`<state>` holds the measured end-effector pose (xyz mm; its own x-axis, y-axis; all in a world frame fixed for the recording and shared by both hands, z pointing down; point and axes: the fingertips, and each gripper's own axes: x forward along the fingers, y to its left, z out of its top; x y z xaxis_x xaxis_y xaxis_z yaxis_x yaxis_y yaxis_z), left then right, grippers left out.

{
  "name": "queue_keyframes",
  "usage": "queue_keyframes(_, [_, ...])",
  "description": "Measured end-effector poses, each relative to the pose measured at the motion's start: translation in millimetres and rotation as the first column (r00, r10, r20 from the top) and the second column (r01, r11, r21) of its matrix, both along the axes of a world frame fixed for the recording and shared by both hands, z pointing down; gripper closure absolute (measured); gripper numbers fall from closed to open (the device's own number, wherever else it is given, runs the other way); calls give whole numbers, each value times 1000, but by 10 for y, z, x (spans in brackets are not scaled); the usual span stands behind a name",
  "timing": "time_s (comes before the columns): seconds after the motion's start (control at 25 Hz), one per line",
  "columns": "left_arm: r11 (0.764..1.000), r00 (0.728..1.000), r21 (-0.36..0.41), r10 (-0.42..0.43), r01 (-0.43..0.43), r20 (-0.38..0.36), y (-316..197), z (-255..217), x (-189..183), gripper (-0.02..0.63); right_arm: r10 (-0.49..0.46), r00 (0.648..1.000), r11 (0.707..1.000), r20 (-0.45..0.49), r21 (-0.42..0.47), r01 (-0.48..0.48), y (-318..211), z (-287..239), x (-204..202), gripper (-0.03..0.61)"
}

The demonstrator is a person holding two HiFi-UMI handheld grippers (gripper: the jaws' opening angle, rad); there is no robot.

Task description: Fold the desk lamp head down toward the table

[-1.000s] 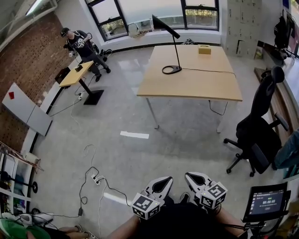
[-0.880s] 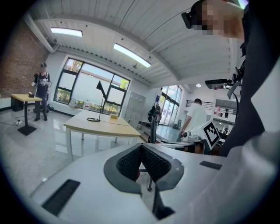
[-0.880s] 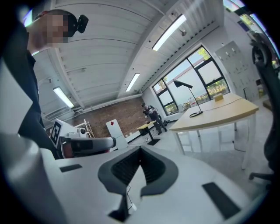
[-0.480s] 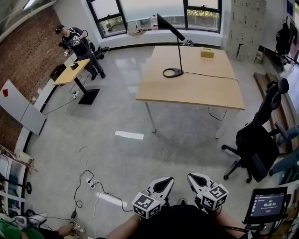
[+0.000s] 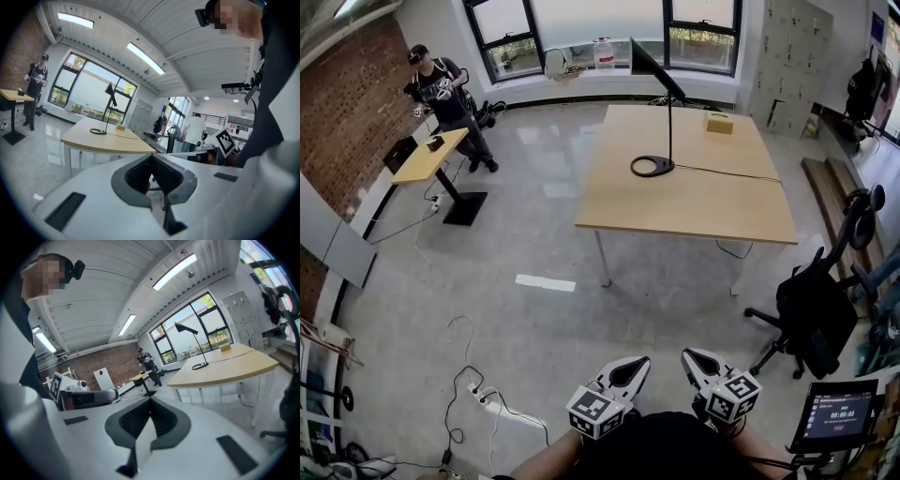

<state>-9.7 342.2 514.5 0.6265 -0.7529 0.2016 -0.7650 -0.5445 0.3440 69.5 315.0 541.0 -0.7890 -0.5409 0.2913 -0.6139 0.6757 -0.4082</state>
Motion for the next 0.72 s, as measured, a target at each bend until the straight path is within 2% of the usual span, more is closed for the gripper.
queue_keyframes(0.32, [999,999,-37,2,-4,-43,-268,120,-428,609,22,999,999,-41,-32,-23,-218,22,-348,574])
queue_keyframes(0.52, [997,999,-72,-5,1,-52,-507,287,-476,609,23,998,998,-57,-60,-26,-427,170,-382,574])
queue_keyframes(0.72, [996,999,-85,-40,38,-25,-823,300,-466,609,-6,1000,996,-26,-94,3,-790,280,-409,574])
